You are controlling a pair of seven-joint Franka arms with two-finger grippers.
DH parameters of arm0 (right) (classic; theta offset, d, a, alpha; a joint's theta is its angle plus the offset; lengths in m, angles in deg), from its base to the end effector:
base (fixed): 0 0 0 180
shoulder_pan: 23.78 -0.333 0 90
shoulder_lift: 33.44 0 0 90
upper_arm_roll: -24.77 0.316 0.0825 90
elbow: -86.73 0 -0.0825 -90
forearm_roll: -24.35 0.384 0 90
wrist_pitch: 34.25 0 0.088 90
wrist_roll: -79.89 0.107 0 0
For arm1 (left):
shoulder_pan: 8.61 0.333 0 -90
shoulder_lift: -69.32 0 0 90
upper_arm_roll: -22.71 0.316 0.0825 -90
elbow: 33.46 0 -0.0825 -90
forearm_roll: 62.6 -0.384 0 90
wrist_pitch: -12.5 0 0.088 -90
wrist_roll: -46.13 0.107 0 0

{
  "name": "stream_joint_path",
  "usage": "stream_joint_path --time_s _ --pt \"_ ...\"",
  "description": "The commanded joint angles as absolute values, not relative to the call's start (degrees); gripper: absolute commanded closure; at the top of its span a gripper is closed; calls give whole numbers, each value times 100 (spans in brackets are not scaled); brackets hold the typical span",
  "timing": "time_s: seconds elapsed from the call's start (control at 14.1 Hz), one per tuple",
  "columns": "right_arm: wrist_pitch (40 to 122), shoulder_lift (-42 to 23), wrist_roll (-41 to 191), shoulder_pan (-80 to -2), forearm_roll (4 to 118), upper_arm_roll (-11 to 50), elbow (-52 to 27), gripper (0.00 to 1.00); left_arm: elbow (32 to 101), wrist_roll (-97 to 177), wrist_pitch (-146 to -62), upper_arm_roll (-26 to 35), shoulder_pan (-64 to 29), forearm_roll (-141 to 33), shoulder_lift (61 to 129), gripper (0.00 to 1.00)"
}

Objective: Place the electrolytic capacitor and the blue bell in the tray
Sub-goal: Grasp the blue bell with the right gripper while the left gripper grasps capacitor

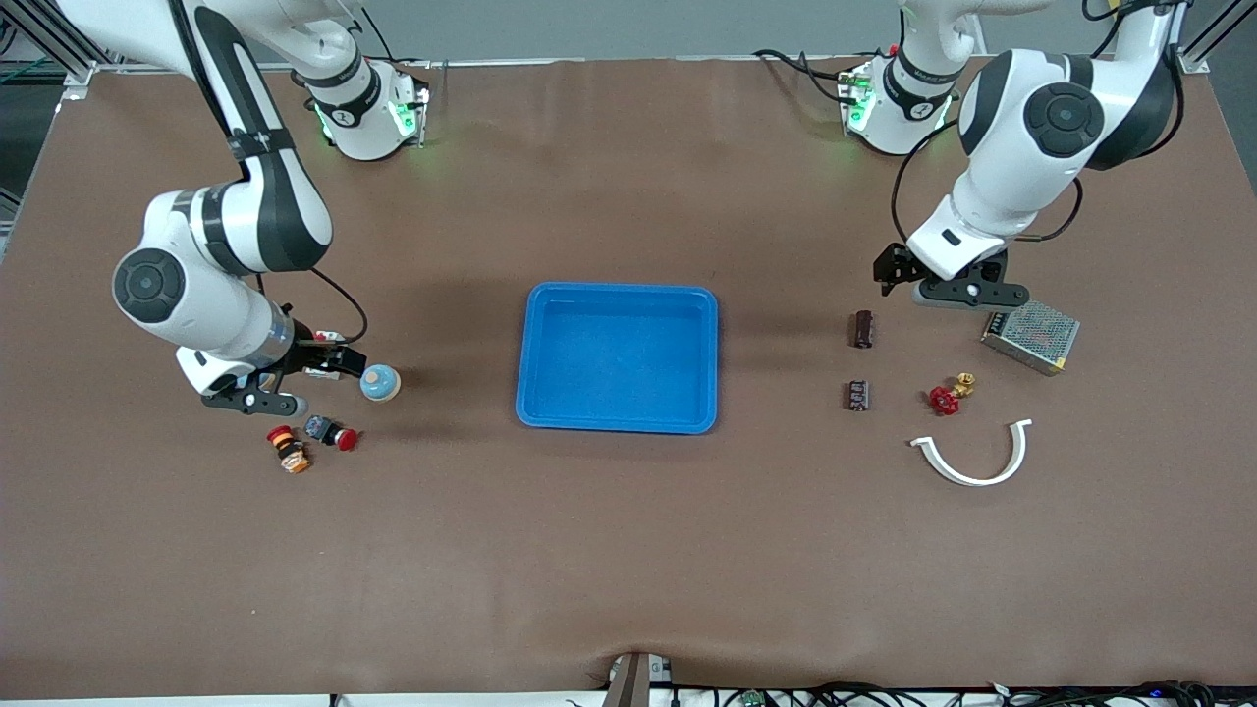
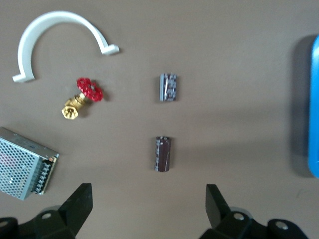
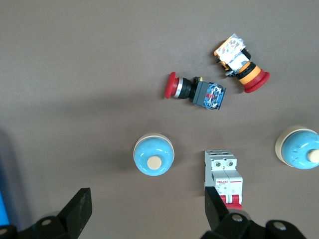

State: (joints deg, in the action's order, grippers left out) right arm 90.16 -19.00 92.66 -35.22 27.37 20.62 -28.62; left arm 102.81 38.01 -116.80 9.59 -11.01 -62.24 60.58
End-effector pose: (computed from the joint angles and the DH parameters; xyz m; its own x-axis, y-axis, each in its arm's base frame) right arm 0.5790 0.0773 0.3217 0.9875 -0.1250 -0.0958 -0.1257 -0.9921 -0.0013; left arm 0.4621 -0.1290 0.3832 0.9919 -0.1232 0.0310 -0.1224 -0.9922 -0.0254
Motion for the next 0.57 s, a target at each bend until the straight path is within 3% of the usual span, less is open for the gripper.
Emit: stream_joint_path --time_s 0.0,0.5 --pt "9213 -1745 9342 -3573 2663 2037 -2937 0 10786 3752 -12099 795 -1046 -6269 5816 0" --pt "10127 -1543 9333 -3600 2663 2037 -3500 0 11525 3761 -13313 786 -1045 -6278 6193 0"
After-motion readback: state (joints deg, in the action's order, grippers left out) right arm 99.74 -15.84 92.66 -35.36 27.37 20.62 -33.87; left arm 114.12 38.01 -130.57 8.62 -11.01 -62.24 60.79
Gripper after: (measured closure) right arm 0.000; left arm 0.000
